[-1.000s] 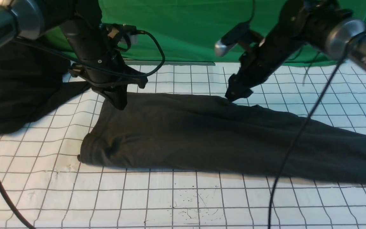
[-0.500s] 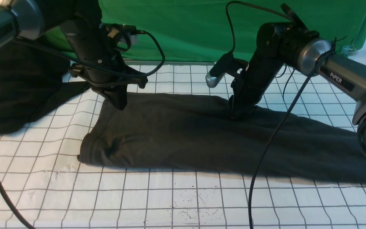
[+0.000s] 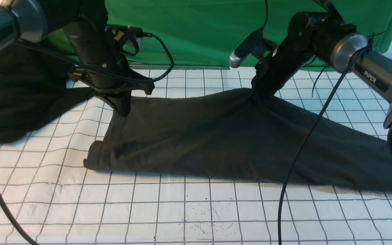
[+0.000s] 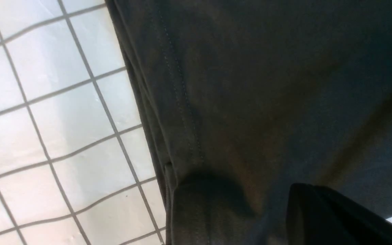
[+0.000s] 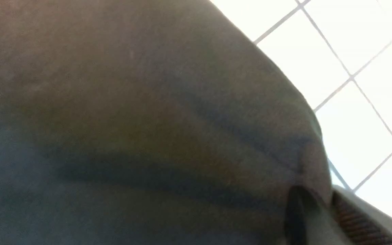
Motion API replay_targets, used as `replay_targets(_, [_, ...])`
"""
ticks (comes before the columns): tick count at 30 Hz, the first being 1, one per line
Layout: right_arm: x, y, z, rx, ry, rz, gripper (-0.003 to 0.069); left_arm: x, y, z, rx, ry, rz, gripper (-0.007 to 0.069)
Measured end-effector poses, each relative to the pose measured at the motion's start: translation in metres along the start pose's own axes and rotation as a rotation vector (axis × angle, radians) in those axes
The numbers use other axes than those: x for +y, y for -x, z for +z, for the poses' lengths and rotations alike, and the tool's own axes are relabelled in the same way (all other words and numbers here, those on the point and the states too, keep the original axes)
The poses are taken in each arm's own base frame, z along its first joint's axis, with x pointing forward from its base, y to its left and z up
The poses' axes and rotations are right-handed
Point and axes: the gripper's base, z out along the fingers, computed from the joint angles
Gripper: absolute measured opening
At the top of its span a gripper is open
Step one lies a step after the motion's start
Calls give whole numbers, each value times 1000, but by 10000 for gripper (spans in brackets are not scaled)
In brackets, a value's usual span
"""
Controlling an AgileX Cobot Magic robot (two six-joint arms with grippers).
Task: Fold a long-sleeved shirt over a white checkered tablecloth.
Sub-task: 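Pull the folded dark garment lengthwise by its ends to straighten it flat on the table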
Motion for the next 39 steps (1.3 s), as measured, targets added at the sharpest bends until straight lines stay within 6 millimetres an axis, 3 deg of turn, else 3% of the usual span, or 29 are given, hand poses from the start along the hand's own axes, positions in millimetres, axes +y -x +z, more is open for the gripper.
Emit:
replay_targets(2, [0,-1,6,-2,-3,25,106,0,0,0,-4,1,-4,-3])
replay_targets(5, [0,-3,12,-1,-3,108,303,6,3,0,-38,62,-37,-3])
replay_targets(6, [0,-3,12,-1,-3,111,330,6,3,0,-39,68,-41,-3])
replay_targets(9, [1,-2,1,24,12,135,505,17,9,-2,-110,155,-113,-3])
replay_targets(12, [4,1,-25,58,35,176,561,30,12,2,-145,147,-169,-3])
replay_targets(15, [5,8,-64,70,28,210,536,45,16,15,-158,117,-229,5])
replay_targets(16, [5,9,-67,71,24,210,528,46,16,18,-156,114,-234,7])
replay_targets(17, [6,11,-91,77,15,223,480,52,20,27,-179,112,-233,28])
replay_targets(18, [6,12,-97,71,13,225,472,53,20,29,-179,113,-227,31])
replay_targets(21, [10,15,-141,44,-13,253,267,56,31,40,-257,108,-181,121])
replay_targets(23, [12,14,-158,38,-24,253,123,56,39,47,-322,96,-178,211])
replay_targets(24, [13,14,-160,37,-26,252,111,55,40,47,-329,94,-178,220])
replay_targets(25, [14,11,-168,40,-37,253,51,55,43,53,-351,86,-179,276])
replay_targets(26, [15,8,-174,48,-50,250,27,55,46,62,-361,82,-176,338])
replay_targets(31, [16,-4,-191,85,-117,226,10,55,46,93,-327,79,-173,452])
replay_targets(34, [18,-7,-202,84,-138,219,10,56,44,108,-300,79,-172,451])
replay_targets(38, [19,-6,-219,56,-162,213,10,56,45,115,-307,87,-126,245])
replay_targets(39, [19,-6,-219,57,-163,212,10,56,45,115,-310,88,-124,245])
